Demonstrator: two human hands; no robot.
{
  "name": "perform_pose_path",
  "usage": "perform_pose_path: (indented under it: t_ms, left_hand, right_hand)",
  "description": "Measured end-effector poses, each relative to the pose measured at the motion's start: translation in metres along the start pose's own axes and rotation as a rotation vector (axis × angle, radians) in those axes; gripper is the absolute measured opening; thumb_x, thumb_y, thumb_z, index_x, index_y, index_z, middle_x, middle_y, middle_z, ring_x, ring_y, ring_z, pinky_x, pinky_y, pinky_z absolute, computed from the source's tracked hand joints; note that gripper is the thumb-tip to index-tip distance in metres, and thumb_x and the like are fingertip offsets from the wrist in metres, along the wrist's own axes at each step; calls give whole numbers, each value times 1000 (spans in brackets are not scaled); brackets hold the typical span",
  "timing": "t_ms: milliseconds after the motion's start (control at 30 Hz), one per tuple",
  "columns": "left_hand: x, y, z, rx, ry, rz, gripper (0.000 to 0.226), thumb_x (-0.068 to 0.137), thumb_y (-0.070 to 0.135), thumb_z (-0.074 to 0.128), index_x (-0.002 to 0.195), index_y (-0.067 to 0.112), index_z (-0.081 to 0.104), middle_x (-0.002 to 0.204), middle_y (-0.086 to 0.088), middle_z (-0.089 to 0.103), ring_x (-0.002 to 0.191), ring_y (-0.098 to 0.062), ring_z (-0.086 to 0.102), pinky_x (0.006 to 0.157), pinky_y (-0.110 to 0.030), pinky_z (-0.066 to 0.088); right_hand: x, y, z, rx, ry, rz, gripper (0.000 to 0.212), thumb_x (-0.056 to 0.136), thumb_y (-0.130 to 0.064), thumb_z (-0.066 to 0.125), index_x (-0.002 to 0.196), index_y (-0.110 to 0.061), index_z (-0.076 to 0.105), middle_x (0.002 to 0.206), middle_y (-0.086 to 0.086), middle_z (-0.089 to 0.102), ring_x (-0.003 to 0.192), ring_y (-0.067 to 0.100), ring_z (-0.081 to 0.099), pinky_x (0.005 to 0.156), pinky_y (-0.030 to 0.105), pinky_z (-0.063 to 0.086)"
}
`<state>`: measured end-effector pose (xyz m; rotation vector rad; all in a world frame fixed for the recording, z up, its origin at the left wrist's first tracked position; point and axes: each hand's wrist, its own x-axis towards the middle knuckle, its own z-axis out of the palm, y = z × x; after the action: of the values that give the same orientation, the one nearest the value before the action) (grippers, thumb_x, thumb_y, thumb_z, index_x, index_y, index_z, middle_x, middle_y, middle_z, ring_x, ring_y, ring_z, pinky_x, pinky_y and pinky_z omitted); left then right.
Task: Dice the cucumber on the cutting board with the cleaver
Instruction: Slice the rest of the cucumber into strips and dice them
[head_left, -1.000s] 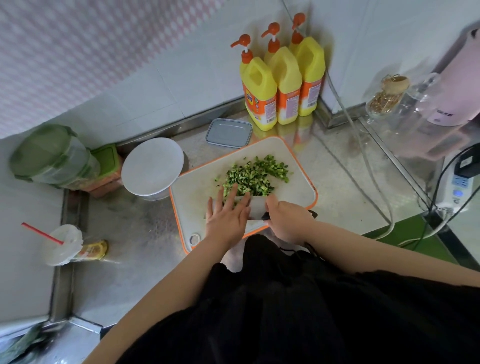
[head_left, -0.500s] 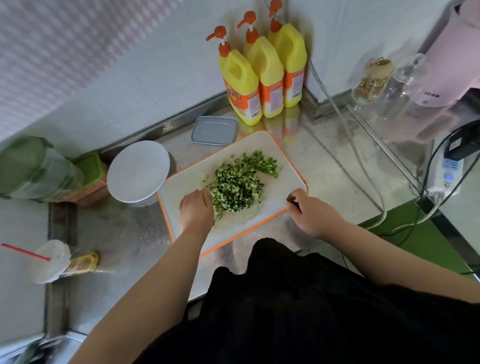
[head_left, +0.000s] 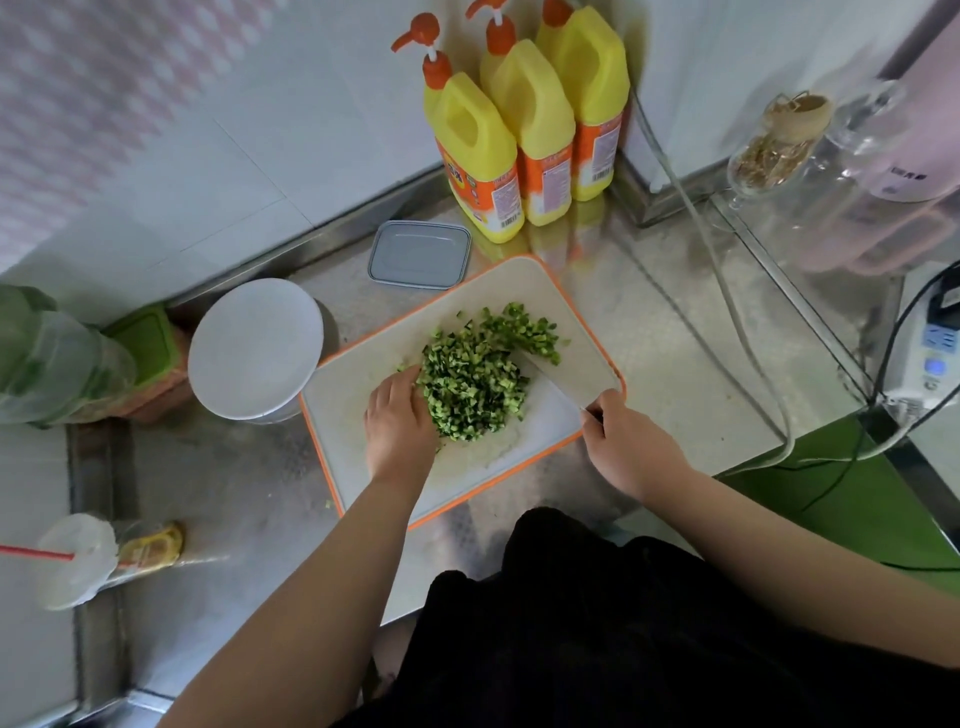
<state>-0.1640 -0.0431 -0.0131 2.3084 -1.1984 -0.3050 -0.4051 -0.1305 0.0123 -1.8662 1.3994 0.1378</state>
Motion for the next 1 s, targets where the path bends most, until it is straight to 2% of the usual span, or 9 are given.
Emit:
perform_pose_path:
  t_ms: [100, 233, 467, 667, 733, 800, 900, 1000]
  left_hand:
    - [13, 4, 5, 4, 13, 25, 32, 97, 8, 46, 127, 9, 57, 124, -9, 59, 116, -29, 49, 101, -42, 39]
    - [27, 9, 8, 6, -2, 24, 33, 98, 16, 42, 127, 10, 58, 125, -8, 59, 116, -28, 49, 100, -42, 40]
    - [57, 19, 18, 97, -295, 59, 43, 103, 26, 34, 145, 17, 40, 152, 1, 38, 141, -18, 28, 116, -40, 22]
    - [83, 23, 36, 220, -462, 123, 49, 104, 33, 28, 152, 19, 26, 160, 2, 19, 147, -19, 15, 119, -42, 13]
    - [88, 21, 41, 245, -504, 169, 49, 104, 33, 27, 151, 20, 28, 159, 2, 21, 146, -19, 17, 119, -42, 14]
    - [88, 19, 43, 215, -507, 222, 45, 104, 29, 29, 147, 19, 37, 154, 0, 34, 142, -20, 27, 117, -40, 19]
    - [86, 16, 40, 70, -408, 223, 36, 103, 20, 34, 132, 13, 54, 135, -6, 54, 127, -24, 45, 109, -35, 29]
    - [92, 12, 39, 58, -329, 181, 36, 102, 21, 36, 133, 12, 53, 136, -6, 52, 127, -25, 44, 109, -39, 31]
  right_hand:
    - [-1, -6, 6, -63, -1, -27, 23, 100, -32, 37, 107, -11, 42, 91, 13, 63, 85, 34, 61, 63, 35, 39]
    - [-2, -7, 7, -90, 2, -28, 22, 100, -33, 37, 106, -12, 42, 87, 11, 64, 83, 33, 62, 60, 34, 36]
    - [6, -12, 6, -54, 12, 5, 23, 100, -32, 37, 106, -10, 42, 75, 6, 57, 77, 33, 62, 57, 34, 38]
    - [13, -18, 4, -23, 19, 12, 22, 101, -31, 36, 104, -10, 40, 83, 12, 63, 75, 34, 61, 57, 34, 39]
    - [12, -20, 5, -36, 16, -7, 22, 101, -31, 35, 105, -11, 40, 83, 11, 62, 74, 34, 61, 56, 34, 37]
    - [11, -23, 8, -45, -8, -30, 21, 101, -31, 35, 105, -11, 41, 82, 9, 62, 71, 33, 60, 55, 33, 38]
    - [9, -24, 10, -24, -17, -19, 21, 101, -31, 35, 104, -11, 41, 80, 8, 60, 72, 33, 59, 55, 33, 35]
    - [10, -23, 10, -15, 9, 20, 22, 101, -31, 36, 105, -10, 41, 83, 10, 61, 76, 34, 60, 57, 33, 34]
